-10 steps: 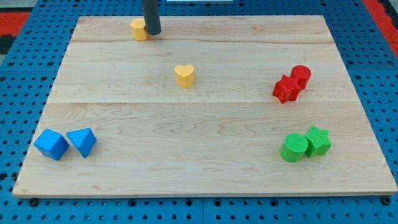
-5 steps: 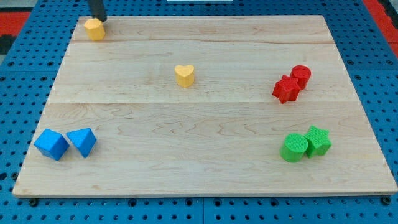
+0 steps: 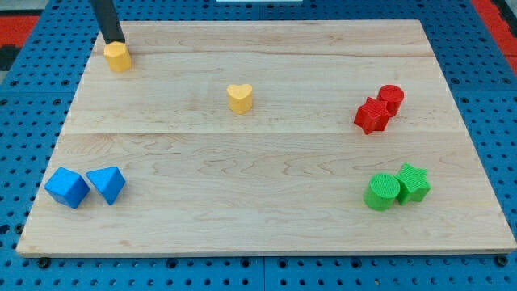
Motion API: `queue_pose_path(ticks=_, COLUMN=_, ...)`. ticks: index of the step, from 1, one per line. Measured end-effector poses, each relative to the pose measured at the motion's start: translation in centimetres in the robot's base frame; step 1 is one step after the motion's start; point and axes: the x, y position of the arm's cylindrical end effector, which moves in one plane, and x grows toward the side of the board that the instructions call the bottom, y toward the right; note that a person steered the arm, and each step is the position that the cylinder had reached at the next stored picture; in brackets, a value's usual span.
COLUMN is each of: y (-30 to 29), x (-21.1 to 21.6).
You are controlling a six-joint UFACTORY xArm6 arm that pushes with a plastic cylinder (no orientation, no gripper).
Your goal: Push the yellow hexagon parallel left to the yellow heart
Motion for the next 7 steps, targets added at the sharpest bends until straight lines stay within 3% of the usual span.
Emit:
queue_pose_path(ticks=1, y=4.5, x=3.4)
queue_pose_path(ticks=2, y=3.7, x=3.7)
queue_pose_path(ticks=3, y=3.1, x=0.2)
queue_pose_path(ticks=4, y=1.6, x=-0.4)
queue_pose_path(ticks=5, y=1.5, x=3.5)
queue_pose_path(ticks=6, y=1.3, x=3.9)
queue_pose_path(ticks=7, y=-2.6, x=3.5)
